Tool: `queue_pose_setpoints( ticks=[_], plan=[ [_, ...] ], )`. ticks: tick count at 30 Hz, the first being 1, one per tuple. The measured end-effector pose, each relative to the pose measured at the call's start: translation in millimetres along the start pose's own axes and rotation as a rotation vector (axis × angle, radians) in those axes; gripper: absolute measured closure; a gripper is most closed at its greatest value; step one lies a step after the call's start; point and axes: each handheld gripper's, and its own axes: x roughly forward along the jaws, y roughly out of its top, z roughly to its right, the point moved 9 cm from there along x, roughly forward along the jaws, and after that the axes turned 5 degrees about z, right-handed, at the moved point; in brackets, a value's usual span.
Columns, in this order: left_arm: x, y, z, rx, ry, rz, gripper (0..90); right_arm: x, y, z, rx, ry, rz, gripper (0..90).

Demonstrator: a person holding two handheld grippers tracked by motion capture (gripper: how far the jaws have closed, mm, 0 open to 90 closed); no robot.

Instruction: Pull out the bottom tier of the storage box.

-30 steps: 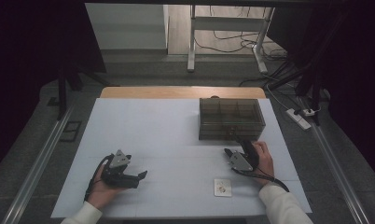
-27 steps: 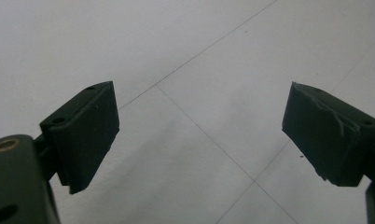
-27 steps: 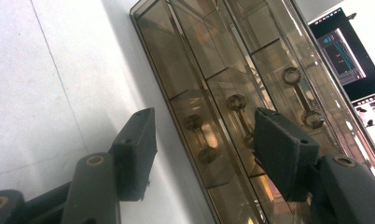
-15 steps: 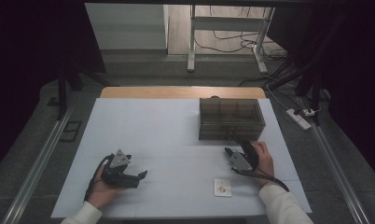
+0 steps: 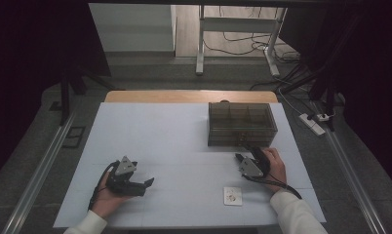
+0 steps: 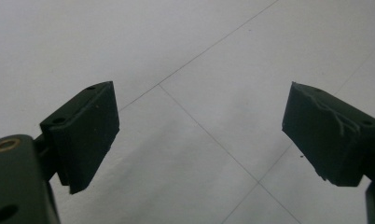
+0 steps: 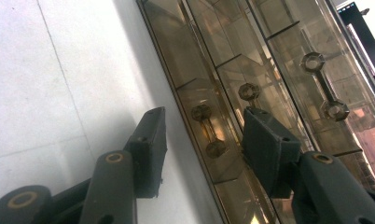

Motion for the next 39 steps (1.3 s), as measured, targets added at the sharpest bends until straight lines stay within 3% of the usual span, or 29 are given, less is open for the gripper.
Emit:
queue_pose_setpoints(
  ticks=[27, 39],
  plan=[
    [-0.1, -0.3, -0.7, 0.008, 0.005, -0.002, 11.3, 3.7, -2.9, 0.6, -0.006, 0.004, 0.006, 51.0],
    [0.1, -0.3, -0.7, 0.009, 0.006, -0.001, 11.4, 6.0, -6.7, 0.4, -0.033, -0.006, -0.003, 53.4]
  ],
)
